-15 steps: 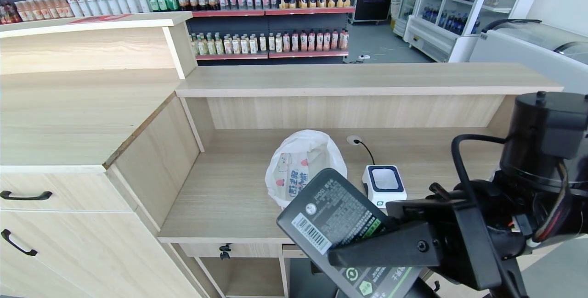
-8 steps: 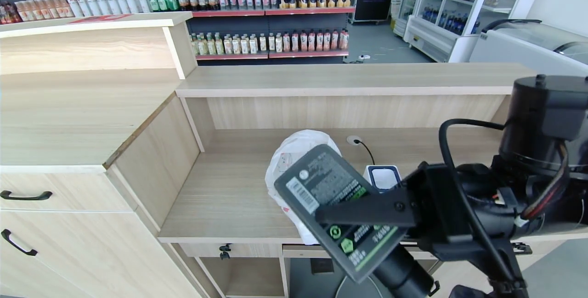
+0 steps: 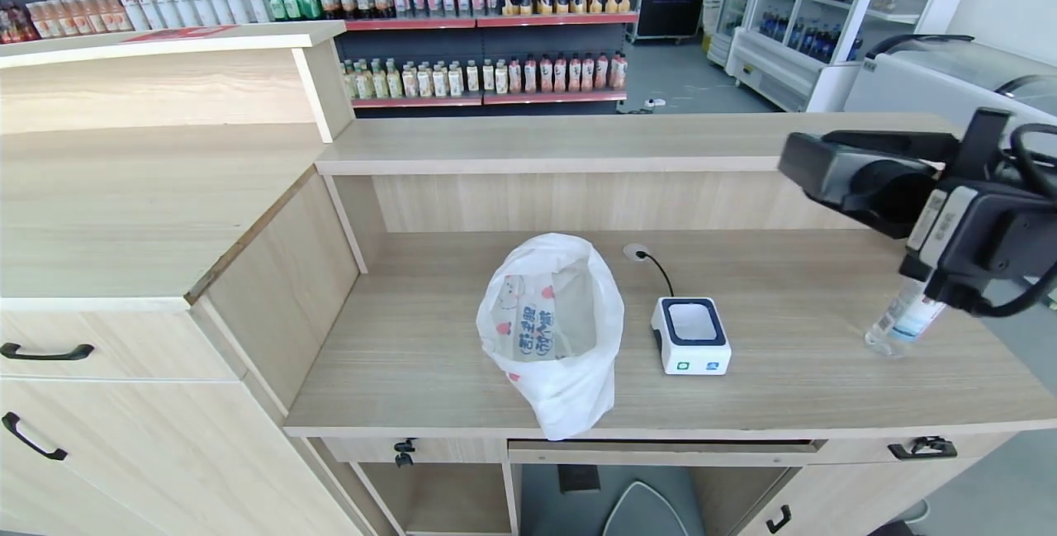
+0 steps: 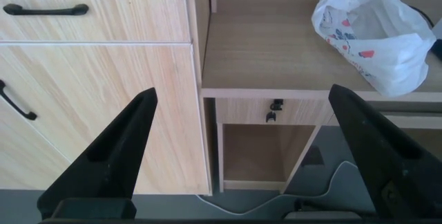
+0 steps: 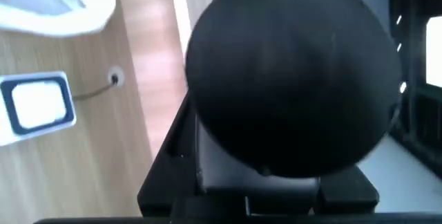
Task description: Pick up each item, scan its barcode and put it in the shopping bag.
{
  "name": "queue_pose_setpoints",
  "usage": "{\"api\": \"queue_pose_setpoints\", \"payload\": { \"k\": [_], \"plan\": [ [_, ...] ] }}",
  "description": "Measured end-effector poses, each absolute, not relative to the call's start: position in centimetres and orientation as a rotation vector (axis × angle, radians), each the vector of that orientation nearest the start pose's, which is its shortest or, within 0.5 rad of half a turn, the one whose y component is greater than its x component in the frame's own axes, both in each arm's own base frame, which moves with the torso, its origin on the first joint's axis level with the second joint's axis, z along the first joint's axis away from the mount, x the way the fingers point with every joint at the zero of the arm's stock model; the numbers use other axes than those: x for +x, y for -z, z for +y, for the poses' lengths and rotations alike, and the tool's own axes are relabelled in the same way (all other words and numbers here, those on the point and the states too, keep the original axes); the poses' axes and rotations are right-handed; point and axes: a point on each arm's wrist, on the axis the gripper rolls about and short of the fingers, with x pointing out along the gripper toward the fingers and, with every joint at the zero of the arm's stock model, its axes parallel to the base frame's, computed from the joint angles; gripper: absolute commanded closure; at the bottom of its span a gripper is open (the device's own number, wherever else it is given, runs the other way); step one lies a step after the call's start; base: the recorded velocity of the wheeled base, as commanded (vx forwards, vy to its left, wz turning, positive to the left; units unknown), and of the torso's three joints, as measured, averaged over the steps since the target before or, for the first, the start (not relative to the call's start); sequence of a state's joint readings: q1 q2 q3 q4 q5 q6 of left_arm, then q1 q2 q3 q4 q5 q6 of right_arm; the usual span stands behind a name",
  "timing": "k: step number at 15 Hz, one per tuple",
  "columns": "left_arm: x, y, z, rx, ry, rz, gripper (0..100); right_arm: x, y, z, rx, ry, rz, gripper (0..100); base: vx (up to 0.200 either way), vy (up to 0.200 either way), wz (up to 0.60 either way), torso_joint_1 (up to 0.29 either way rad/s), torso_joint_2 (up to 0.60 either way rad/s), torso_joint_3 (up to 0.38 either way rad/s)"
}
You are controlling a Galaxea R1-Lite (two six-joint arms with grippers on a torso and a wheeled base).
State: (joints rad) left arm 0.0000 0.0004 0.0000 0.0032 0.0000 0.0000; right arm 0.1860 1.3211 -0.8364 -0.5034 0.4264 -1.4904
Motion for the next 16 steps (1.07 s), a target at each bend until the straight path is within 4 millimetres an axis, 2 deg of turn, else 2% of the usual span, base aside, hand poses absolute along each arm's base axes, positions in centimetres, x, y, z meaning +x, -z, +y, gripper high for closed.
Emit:
{"api": "queue_pose_setpoints", "payload": {
  "k": [2,4,7,9,12,16],
  "plan": [
    [-2.3,-7.5,0.0,0.000,0.000,0.003,0,20.7,-27.1,-0.5,-1.321,-0.368,-0.217,100,0.000,0.000,0.00,0.000,0.00,0.000],
    [-2.3,-7.5,0.0,0.000,0.000,0.004,0,19.6,-26.4,-3.3,-1.036,-0.348,-0.048,100,0.000,0.000,0.60,0.002,0.00,0.000],
    [-2.3,-7.5,0.0,0.000,0.000,0.003,0,18.9,-26.3,-4.2,-0.770,-0.314,0.025,100,0.000,0.000,0.60,0.004,0.00,0.001],
    [-2.3,-7.5,0.0,0.000,0.000,0.004,0,19.7,-25.7,-4.1,-0.490,-0.324,0.099,100,0.000,0.000,0.00,0.000,0.00,0.000],
    [-2.3,-7.5,0.0,0.000,0.000,0.004,0,21.8,-23.5,-3.7,-0.056,-0.330,0.303,100,0.000,0.000,0.00,0.000,0.00,0.000],
    [-2.3,-7.5,0.0,0.000,0.000,0.004,0,26.4,-21.2,-4.0,0.248,-0.262,0.482,100,0.000,0.000,0.00,0.000,0.00,0.000]
  ]
}}
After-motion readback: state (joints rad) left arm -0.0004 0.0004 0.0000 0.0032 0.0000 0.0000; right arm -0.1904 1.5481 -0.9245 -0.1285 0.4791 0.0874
